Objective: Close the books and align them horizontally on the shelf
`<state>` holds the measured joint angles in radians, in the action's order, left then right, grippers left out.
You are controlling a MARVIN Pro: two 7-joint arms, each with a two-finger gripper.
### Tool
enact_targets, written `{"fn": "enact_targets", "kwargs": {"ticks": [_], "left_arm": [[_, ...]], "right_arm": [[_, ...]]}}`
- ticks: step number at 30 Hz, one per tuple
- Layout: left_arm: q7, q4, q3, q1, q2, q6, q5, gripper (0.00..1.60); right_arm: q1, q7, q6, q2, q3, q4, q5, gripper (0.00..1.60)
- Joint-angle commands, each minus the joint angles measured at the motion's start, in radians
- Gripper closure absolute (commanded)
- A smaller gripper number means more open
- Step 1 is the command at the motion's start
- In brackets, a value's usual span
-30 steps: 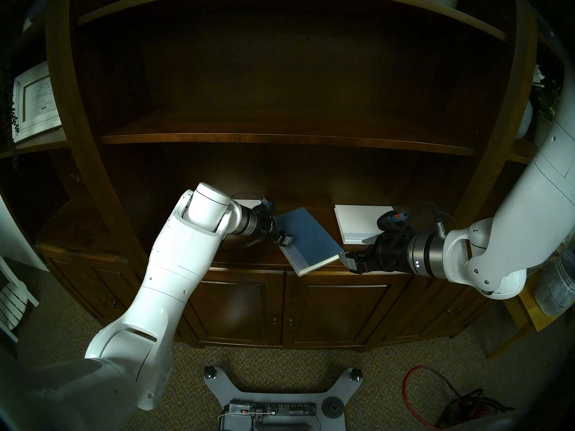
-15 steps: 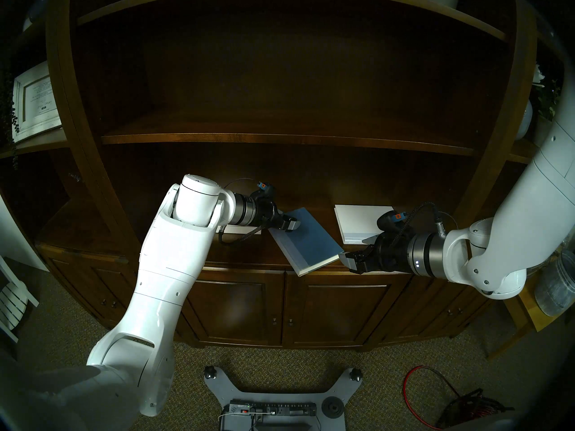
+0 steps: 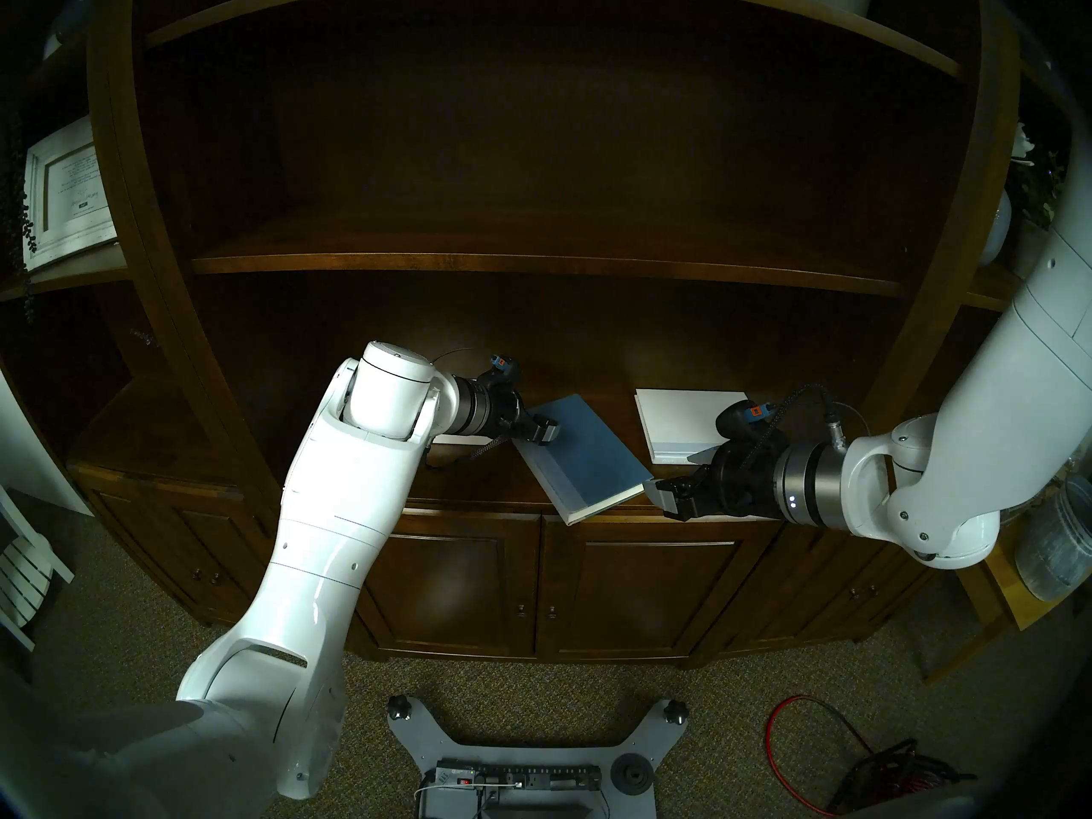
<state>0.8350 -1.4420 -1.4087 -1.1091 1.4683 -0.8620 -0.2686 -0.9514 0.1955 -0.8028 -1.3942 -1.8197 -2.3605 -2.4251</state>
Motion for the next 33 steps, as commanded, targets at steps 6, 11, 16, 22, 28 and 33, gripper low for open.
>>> {"fn": "enact_targets", "kwargs": {"ticks": [6,11,16,22,28,33], "left_arm": [[-0.064,0.057,-0.091,0.139,0.105,-0.013,0.021,0.0],[-0.088,0.119,-0.121,0.195,0.126,-0.025,0.027,0.0],[-0.14,0.147,-0.133,0.196,0.148,-0.015,0.012,0.0],[-0.198,0.206,-0.131,0.23,0.17,-0.019,-0.002,0.0],[-0.239,0.28,-0.129,0.277,0.183,-0.016,-0.019,0.0],[-0.26,0.314,-0.132,0.293,0.194,-0.01,-0.028,0.0]], "right_arm": [[-0.017,0.001,-0.008,0.0,0.003,0.005,0.001,0.0],[-0.016,0.0,-0.007,0.0,0.004,0.006,0.001,0.0],[-0.017,0.0,-0.007,0.0,0.004,0.005,0.001,0.0],[-0.017,-0.001,-0.007,0.001,0.004,0.005,0.001,0.0],[-0.017,-0.001,-0.008,0.001,0.004,0.005,0.001,0.0],[-0.017,-0.002,-0.008,0.001,0.004,0.005,0.002,0.0]]}}
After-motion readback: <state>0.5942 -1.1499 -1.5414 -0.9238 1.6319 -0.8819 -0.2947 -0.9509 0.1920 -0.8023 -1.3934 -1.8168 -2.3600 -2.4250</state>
